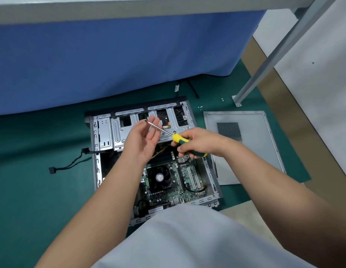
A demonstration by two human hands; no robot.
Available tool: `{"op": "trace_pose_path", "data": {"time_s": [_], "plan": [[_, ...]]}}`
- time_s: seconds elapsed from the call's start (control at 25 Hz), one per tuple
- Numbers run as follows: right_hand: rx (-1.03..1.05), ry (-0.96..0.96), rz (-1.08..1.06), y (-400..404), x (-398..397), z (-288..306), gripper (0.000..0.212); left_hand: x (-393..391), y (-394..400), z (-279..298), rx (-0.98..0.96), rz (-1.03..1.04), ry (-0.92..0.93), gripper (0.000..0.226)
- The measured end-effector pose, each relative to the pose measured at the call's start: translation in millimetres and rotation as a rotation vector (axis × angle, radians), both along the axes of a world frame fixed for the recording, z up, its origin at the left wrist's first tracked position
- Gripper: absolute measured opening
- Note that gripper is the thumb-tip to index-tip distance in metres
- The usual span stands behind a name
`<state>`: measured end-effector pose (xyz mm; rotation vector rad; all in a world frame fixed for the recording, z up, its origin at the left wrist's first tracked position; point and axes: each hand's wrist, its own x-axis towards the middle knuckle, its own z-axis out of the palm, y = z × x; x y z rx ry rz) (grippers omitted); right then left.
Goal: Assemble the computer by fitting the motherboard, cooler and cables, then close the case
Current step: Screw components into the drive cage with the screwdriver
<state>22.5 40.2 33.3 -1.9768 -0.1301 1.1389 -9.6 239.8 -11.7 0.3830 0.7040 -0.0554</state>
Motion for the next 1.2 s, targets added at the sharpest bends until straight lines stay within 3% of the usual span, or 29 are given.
{"op": "trace_pose_path", "data": {"time_s": [0.2,0.4,0.48,0.64,0.84,1.2], "plan": [[0.068,-0.061,-0.114,-11.5,-2.2,4.0,0.03,-11.2,1.4,-5.1,-0.05,-0.019,0.017,0.027],[0.469,-0.116,-0.58,-17.9,-3.3,-1.2,0.034,-17.7,11.8,-8.5,-0.092,0.035,0.031,0.022],[0.532,-0.165,-0.686,-18.1,-4.6,-4.9,0.029,-20.9,12.0,-7.3,-0.075,0.031,0.028,0.019],[0.523,-0.216,-0.694,-10.8,-8.3,-11.7,0.017,-23.9,13.1,-6.7,-0.059,0.039,0.036,0.024],[0.562,-0.157,-0.76,-5.4,-15.5,-19.3,0.016,-26.6,17.0,-6.4,-0.078,0.074,0.033,0.025],[0.493,-0.252,-0.689,-5.0,-17.6,-14.7,0.019,-24.4,16.7,-6.5,-0.149,0.123,0.043,0.024]]}}
